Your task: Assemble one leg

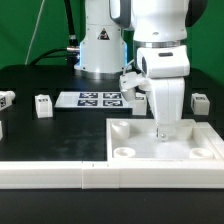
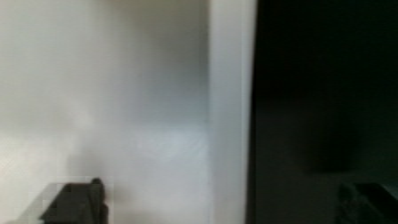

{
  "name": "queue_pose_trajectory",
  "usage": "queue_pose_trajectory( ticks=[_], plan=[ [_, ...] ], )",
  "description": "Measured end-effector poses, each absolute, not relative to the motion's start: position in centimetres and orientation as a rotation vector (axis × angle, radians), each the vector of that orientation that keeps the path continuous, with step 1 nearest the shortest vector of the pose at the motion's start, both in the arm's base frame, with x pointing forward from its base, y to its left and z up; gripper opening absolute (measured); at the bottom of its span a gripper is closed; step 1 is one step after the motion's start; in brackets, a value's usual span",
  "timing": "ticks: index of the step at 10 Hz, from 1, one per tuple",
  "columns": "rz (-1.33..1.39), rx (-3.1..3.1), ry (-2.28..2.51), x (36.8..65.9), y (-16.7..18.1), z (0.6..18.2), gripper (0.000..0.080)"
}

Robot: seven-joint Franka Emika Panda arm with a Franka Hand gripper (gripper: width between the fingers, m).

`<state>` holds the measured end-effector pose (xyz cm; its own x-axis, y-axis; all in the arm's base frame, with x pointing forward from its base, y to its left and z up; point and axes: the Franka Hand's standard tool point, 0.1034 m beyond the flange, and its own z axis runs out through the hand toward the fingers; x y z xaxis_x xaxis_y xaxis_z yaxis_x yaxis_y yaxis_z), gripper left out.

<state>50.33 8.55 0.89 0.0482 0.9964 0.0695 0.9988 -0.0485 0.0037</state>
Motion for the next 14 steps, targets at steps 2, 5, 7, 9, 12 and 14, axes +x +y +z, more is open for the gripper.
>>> queue_pose_trajectory(
  ticks=[2, 5, 7, 9, 12, 14],
  plan=[
    [-0.09, -2.371, -2.023, 48.8, 9.6, 3.5, 0.0649],
    [-0.11, -2.469, -1.933, 47.2, 11.4, 5.7, 0.0649],
    [-0.114, -2.504, -1.886, 46.9, 11.7, 5.7, 0.0649],
    [-0.113, -2.641, -1.671, 46.9, 11.9, 5.7, 0.0649],
    [-0.149, -2.879, -1.145, 45.7, 12.2, 5.6, 0.0649],
    [-0.152, -2.981, -0.758, 44.0, 13.7, 5.5, 0.0649]
  ],
)
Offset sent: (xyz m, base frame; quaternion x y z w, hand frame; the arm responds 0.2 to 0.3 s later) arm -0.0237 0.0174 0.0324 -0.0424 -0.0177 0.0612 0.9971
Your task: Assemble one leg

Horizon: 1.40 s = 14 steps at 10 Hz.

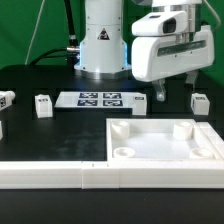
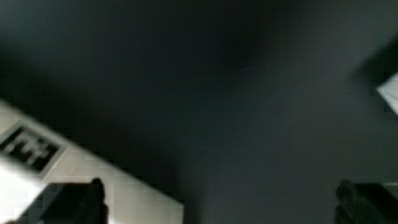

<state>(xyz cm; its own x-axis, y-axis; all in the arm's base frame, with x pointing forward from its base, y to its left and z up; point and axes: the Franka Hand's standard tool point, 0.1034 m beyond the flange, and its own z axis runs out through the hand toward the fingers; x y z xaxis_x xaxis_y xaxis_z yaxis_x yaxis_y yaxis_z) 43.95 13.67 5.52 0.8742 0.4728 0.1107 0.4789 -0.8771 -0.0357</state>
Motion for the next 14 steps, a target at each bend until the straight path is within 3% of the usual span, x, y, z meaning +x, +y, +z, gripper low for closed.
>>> queue_pose_trajectory(
  ticks=[5, 8, 14],
  plan=[
    [-0.104, -3.02, 0.038, 41.6, 18.0, 4.8, 0.0649],
    [-0.083, -3.027, -0.044, 41.6, 17.9, 4.8, 0.0649],
    [0.668, -3.013, -0.02, 38.7, 19.0, 4.2, 0.0649]
  ],
)
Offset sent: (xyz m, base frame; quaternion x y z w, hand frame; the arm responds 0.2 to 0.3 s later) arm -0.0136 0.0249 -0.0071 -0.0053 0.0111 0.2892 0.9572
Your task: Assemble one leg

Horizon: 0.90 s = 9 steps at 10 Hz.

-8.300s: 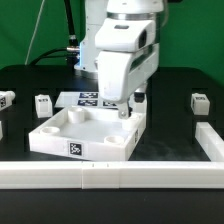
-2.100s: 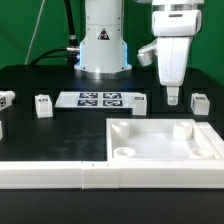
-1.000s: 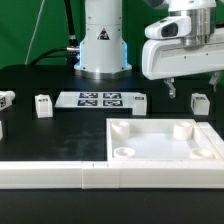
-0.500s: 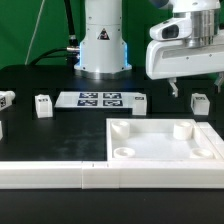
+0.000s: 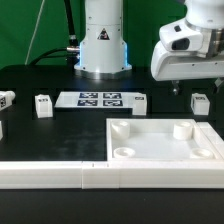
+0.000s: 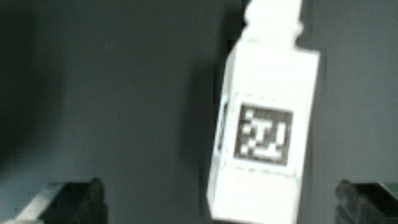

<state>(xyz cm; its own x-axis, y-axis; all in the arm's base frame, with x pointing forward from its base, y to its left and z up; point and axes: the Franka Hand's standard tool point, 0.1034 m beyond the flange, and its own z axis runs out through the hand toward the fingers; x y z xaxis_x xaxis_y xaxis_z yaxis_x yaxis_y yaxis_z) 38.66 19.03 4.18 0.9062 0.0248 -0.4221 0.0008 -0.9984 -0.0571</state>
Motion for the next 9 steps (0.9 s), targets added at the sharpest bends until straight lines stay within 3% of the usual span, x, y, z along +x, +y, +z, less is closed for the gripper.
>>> queue_pose_trajectory(
  ticks=[3, 7, 9],
  plan=[
    [1.007, -2.919, -0.007, 38.3, 19.7, 3.6, 0.0649],
    [1.416, -2.758, -0.023, 37.9, 20.1, 1.5, 0.0649],
    [1.416, -2.756, -0.023, 38.0, 20.3, 0.7, 0.0649]
  ],
)
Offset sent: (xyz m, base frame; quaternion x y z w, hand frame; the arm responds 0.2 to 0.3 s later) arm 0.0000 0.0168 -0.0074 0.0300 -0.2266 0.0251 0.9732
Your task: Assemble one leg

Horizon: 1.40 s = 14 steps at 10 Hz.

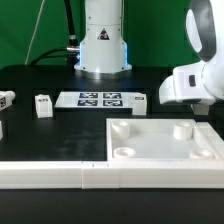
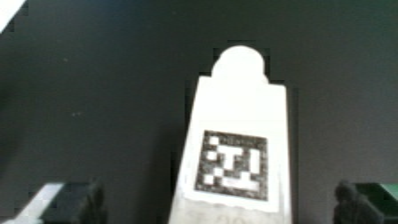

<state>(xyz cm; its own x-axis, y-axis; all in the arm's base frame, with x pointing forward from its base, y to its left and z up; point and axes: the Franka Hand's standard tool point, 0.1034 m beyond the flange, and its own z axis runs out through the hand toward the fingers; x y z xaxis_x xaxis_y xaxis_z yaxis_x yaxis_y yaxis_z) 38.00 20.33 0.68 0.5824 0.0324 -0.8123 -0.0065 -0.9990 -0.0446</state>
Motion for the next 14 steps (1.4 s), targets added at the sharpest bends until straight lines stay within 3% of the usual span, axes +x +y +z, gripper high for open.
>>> queue_pose_trajectory(
  ticks=[4, 5, 6, 7, 8, 13, 14],
  plan=[
    [1.456, -2.756, -0.013, 37.3, 20.5, 0.5, 0.0649],
    [1.456, -2.756, -0.012, 37.4, 20.5, 0.5, 0.0553],
    [1.457, -2.756, -0.012, 37.3, 20.5, 0.5, 0.0399],
    [1.457, -2.756, -0.012, 37.3, 20.5, 0.5, 0.0399],
    [1.457, -2.756, -0.012, 37.3, 20.5, 0.5, 0.029],
    [1.455, -2.745, -0.038, 37.5, 20.3, 0.6, 0.029],
    [1.429, -2.731, -0.077, 38.3, 19.5, 2.4, 0.029]
  ],
)
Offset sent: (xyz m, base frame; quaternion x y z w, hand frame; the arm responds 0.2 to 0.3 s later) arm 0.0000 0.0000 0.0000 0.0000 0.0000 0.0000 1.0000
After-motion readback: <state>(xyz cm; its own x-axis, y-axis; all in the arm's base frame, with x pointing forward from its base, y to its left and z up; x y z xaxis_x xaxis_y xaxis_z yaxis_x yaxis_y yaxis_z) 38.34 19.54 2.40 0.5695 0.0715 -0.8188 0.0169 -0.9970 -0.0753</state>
